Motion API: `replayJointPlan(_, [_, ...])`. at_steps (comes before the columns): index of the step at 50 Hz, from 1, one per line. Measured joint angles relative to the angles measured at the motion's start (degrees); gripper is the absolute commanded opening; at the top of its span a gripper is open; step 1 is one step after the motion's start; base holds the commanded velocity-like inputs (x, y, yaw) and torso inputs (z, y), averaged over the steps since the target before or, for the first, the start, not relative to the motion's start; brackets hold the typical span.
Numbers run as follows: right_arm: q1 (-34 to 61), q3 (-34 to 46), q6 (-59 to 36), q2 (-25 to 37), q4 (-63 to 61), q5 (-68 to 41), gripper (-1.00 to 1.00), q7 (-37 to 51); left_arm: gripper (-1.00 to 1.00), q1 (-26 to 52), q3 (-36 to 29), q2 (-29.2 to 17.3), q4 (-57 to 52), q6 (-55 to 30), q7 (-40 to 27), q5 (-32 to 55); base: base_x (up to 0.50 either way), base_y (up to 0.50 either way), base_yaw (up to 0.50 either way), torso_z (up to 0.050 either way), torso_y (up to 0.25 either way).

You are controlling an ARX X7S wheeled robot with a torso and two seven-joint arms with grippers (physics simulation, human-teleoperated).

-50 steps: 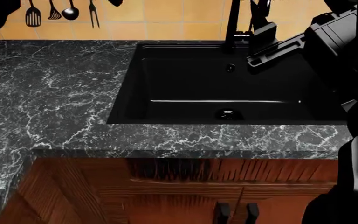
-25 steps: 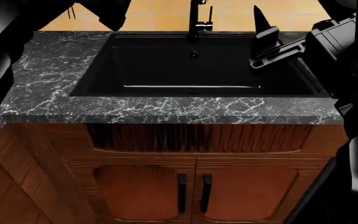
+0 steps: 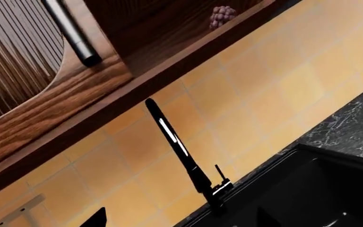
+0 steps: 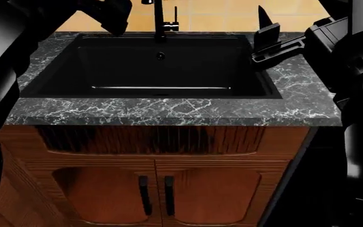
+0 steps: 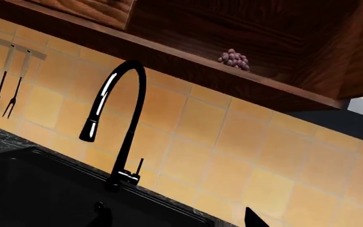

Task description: Pick the lemon, grape from the counter and place them in the cabinet. Then close the cabinet.

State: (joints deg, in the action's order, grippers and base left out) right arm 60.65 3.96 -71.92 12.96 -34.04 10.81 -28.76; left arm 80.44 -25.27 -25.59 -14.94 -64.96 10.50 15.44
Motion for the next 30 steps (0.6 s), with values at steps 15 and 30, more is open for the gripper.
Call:
replayJointPlan(15, [2.1, 0.5, 0.1, -0.1, 0.9, -0.1, 1.0, 0.6, 1.0, 1.6, 0.4, 0.1, 0.1, -0.1, 0.1, 0.2, 0.21, -0.43, 0.0, 0.0, 0.0])
replayJointPlan(30, [4.1, 2.2, -0.4, 0.7, 1.1, 0.1, 1.0, 0.8, 1.0, 3.6, 0.1, -0.2, 0.5, -0.3, 0.6, 0.4, 0.25, -0.12, 0.0, 0.0, 0.0])
